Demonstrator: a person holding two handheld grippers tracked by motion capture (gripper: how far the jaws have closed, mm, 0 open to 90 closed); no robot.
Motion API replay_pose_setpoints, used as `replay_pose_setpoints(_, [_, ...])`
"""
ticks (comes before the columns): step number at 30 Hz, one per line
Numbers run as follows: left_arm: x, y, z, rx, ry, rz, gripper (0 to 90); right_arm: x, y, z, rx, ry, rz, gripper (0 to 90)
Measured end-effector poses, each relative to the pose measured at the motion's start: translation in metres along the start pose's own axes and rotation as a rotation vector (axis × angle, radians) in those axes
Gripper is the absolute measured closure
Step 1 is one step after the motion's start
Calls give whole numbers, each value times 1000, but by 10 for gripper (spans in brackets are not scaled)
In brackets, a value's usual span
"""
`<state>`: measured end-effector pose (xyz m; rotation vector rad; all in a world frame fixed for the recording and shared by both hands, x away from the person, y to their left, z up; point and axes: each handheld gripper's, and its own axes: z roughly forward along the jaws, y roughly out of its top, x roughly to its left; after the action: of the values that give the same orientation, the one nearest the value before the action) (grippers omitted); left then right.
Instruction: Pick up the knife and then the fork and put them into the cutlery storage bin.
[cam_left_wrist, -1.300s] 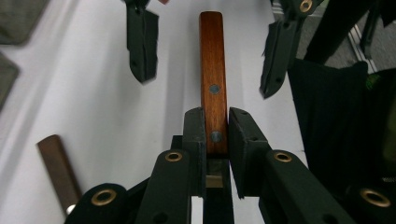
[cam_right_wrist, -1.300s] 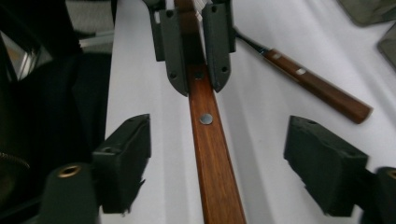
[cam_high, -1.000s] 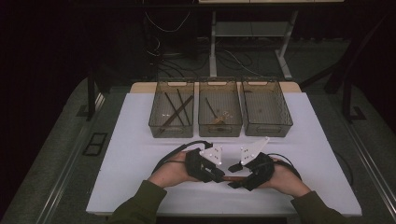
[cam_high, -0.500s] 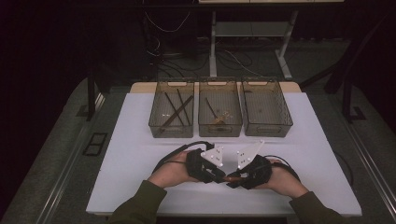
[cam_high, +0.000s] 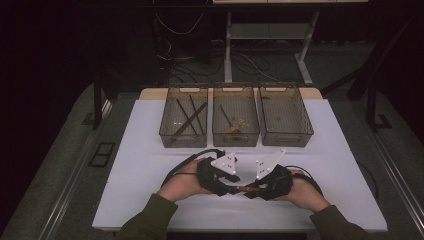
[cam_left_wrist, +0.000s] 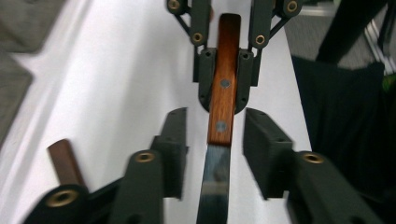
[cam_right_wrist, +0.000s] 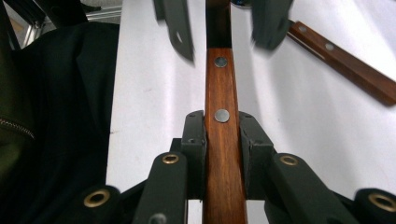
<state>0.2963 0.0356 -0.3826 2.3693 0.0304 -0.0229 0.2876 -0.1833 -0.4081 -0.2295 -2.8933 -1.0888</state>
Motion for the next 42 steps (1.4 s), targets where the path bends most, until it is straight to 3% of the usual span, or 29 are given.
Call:
replay_pose_setpoints(2, [2, -7, -6, -39, 17, -47, 510, -1, -2, -1, 4, -11, 22, 755])
replay_pose_setpoints(6, [7, -26, -18, -85, 82, -141, 394, -8, -9, -6, 16, -47, 19, 755])
replay_pose_setpoints(9, [8, -42, -28, -121, 136, -206, 312, -12, -16, -12, 28, -67, 66, 754])
replay_pose_setpoints(16, [-2, -78, -48, -189, 305, -292, 125, -25, -33, -34, 10, -137, 143, 755])
replay_pose_setpoints(21, [-12, -104, -50, -199, 382, -345, 6, -29, -38, -46, -16, -177, 191, 755])
replay_pose_setpoints(22, [-12, -107, -49, -196, 385, -347, 0, -29, -37, -48, -29, -175, 224, 754])
replay_pose_setpoints(27, [-18, -118, -49, -218, 415, -381, 0, -35, -37, -57, -60, -211, 261, 755])
replay_pose_setpoints(30, [-19, -121, -49, -204, 427, -406, 0, -40, -35, -65, -83, -234, 278, 754])
replay_pose_setpoints(42, [-18, -122, -46, -215, 403, -429, 0, -63, -34, -92, -161, -350, 361, 755])
